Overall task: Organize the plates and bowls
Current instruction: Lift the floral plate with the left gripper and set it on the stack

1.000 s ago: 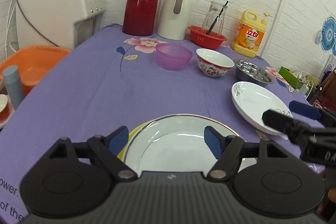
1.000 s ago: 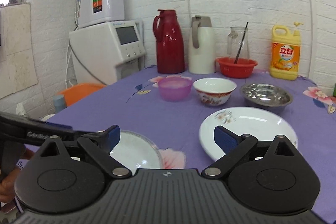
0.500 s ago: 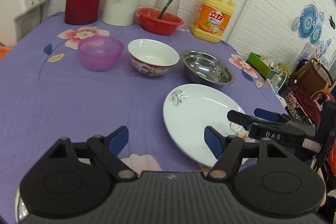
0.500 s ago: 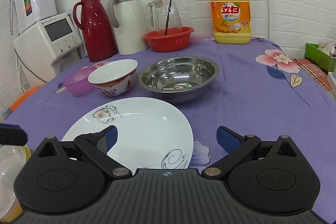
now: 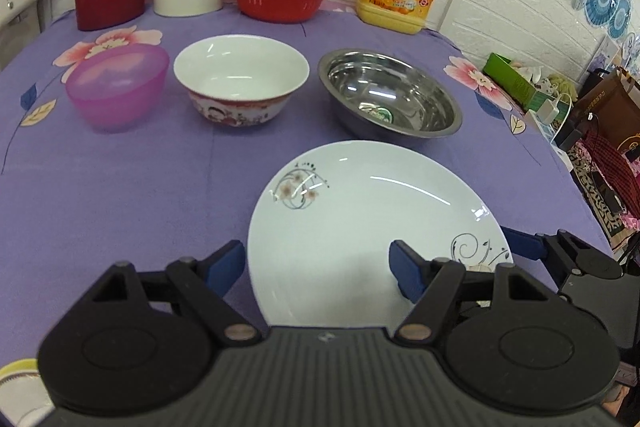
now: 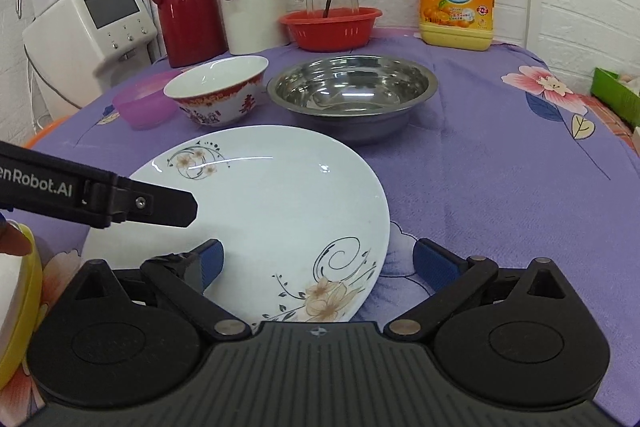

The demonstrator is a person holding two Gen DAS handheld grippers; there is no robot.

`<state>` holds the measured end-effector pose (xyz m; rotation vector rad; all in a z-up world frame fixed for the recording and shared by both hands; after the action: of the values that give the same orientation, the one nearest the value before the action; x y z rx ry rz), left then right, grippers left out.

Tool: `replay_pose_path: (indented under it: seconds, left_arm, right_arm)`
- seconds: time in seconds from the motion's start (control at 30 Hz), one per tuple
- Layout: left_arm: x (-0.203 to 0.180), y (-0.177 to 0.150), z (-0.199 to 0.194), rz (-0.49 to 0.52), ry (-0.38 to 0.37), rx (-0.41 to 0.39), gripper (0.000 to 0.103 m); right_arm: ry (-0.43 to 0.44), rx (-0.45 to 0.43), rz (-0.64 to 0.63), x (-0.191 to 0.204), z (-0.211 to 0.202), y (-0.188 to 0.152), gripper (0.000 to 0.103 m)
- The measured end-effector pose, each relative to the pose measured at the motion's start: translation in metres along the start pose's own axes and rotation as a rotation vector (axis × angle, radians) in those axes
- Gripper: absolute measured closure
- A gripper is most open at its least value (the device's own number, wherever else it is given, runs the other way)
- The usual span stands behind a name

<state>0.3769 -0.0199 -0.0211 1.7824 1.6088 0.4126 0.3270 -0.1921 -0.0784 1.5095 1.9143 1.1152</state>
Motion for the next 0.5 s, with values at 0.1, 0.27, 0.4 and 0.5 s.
replay_pose_path:
  seconds: [0.1, 0.27, 0.4, 0.5]
  left_arm:
    - [-0.001, 0.0, 0.005, 0.001, 0.005, 0.011, 0.031]
    - [-0.002, -0.003, 0.012, 0.002, 0.009, 0.029, 0.031]
    - [-0.003, -0.003, 0.015, 0.007, 0.015, 0.029, 0.031]
    - [-0.006, -0.004, 0.016, 0.021, 0.022, 0.028, 0.031]
  right_arm:
    - [-0.004, 0.0, -0.008, 0.0, 0.0, 0.0, 0.0]
    - [-0.005, 0.003, -0.01, 0.0, 0.001, 0.001, 0.0]
    - [-0.003, 0.005, -0.015, 0.0, 0.001, 0.0, 0.0]
    - [-0.002, 0.006, -0.017, 0.001, -0.001, 0.0, 0.0]
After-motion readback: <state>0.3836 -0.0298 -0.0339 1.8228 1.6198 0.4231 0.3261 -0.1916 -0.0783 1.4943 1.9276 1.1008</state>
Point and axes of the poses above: each gripper's, at about its wrist camera, not at the fingertips, and z roughly the way its jaws point, x to its left, y to its top, the point moved 2 cm from there along z, roughly the way its jaws point, and after that the axes turned 1 degree about z, right-handed, at the moved point
